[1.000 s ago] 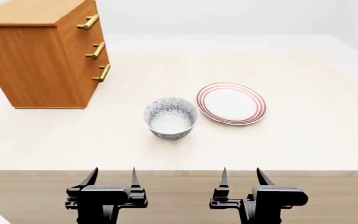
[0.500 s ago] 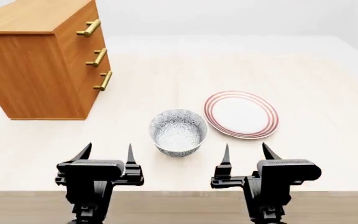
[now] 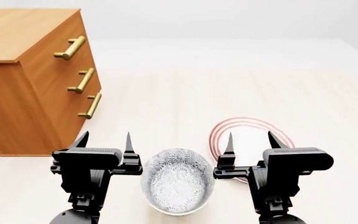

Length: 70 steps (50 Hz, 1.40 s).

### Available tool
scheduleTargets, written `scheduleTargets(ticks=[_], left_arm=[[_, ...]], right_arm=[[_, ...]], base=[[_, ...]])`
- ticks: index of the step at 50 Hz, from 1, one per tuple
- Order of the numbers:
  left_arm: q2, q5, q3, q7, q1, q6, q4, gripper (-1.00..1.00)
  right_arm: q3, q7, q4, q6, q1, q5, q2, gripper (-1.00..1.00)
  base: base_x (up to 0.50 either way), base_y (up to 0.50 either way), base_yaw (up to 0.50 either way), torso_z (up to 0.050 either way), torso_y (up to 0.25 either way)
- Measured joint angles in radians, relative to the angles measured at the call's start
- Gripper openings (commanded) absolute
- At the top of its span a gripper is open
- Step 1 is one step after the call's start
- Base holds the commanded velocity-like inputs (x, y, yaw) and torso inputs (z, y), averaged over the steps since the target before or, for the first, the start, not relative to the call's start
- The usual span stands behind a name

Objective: Open the bottom drawer of the cabinet.

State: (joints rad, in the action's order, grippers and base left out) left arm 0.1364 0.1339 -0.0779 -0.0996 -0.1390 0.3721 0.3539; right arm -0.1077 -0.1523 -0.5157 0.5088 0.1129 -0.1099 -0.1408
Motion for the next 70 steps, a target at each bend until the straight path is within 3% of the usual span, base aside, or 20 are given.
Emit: scheduleTargets(ticks=[22,38,51,60,70], left_arm=[[0.016,0.014,-0.009,-0.019,-0.001,-0.018,-0.022,1.00],[0.039,0.013,-0.030,-0.027,-0.020,0.015,-0.027,1.00],[0.158,-0.208,-0.242,-0.025,-0.238,0.196,-0.139,1.00],[0.187,-0.331,-0.382,-0.049,-0.358,0.194,-0.362,1.00],[0.196,-0.399,-0.457,-0.085,-0.424,0.166,-0.536,1.00]], right_arm=[[-0.018,-0.020,0.009,-0.021,-0.002,-0.006,-0.015,1.00],[-0.031,-0.028,0.020,-0.033,-0.006,-0.018,-0.024,1.00],[-0.045,-0.036,0.024,-0.039,-0.003,-0.018,-0.033,1.00],[-0.052,-0.041,0.028,-0.041,0.000,-0.020,-0.039,1.00],[-0.056,-0.047,0.033,-0.050,0.000,-0.024,-0.045,1.00]], base=[[0.50,0.00,0.00,0.000,0.001],[0.00,0.00,0.00,0.000,0.000],[0.00,0.00,0.00,0.000,0.000],[0.00,0.00,0.00,0.000,0.000],[0.00,0.00,0.00,0.000,0.000]])
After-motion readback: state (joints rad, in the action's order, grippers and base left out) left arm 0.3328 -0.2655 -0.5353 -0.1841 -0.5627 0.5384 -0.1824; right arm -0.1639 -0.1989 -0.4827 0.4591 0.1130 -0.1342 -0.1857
